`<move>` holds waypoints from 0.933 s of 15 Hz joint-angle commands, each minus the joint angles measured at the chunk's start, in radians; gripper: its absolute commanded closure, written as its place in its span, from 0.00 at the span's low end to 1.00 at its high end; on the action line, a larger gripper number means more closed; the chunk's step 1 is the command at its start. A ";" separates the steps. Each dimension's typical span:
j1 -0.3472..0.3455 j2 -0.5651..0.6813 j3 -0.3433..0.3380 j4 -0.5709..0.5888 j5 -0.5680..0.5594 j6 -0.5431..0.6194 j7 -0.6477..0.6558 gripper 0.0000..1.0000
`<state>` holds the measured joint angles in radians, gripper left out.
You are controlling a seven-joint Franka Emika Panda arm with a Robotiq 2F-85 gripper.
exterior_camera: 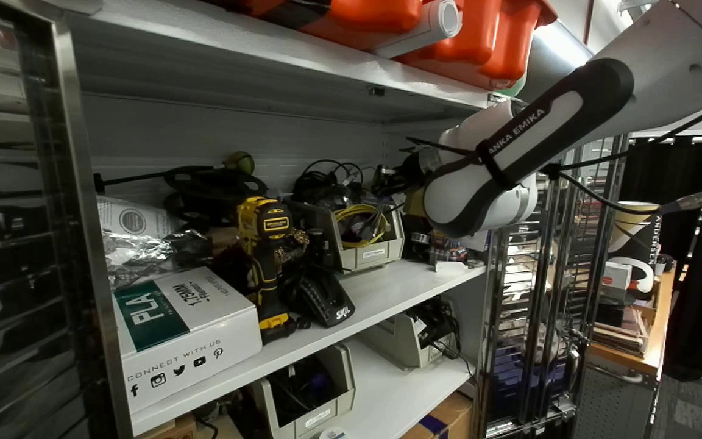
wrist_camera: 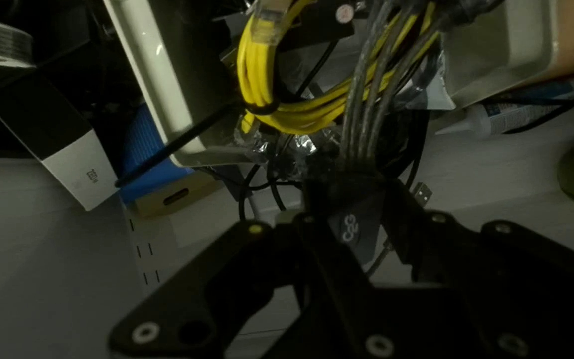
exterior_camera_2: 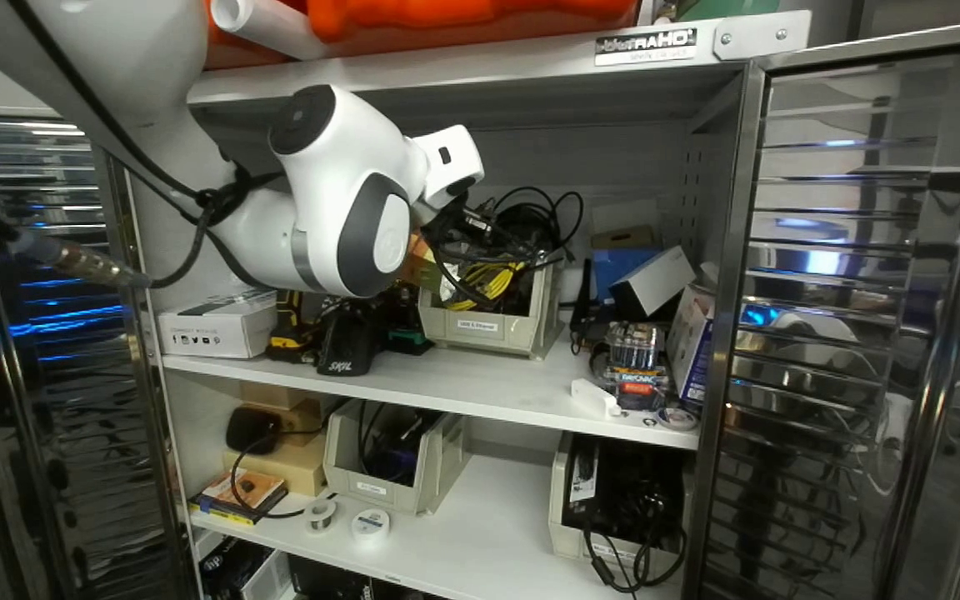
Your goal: Pick up the cable and put it in the tool box
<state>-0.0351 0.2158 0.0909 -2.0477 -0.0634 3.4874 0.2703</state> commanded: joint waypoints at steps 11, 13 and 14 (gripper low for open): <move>-0.029 0.302 0.008 0.397 0.016 -0.041 0.028 0.83; -0.020 0.321 0.009 0.429 0.017 -0.063 0.024 0.83; -0.020 0.324 0.015 0.438 0.009 -0.083 0.020 0.84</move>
<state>-0.0650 0.4962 0.0954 -1.6990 -0.0546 3.4445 0.2881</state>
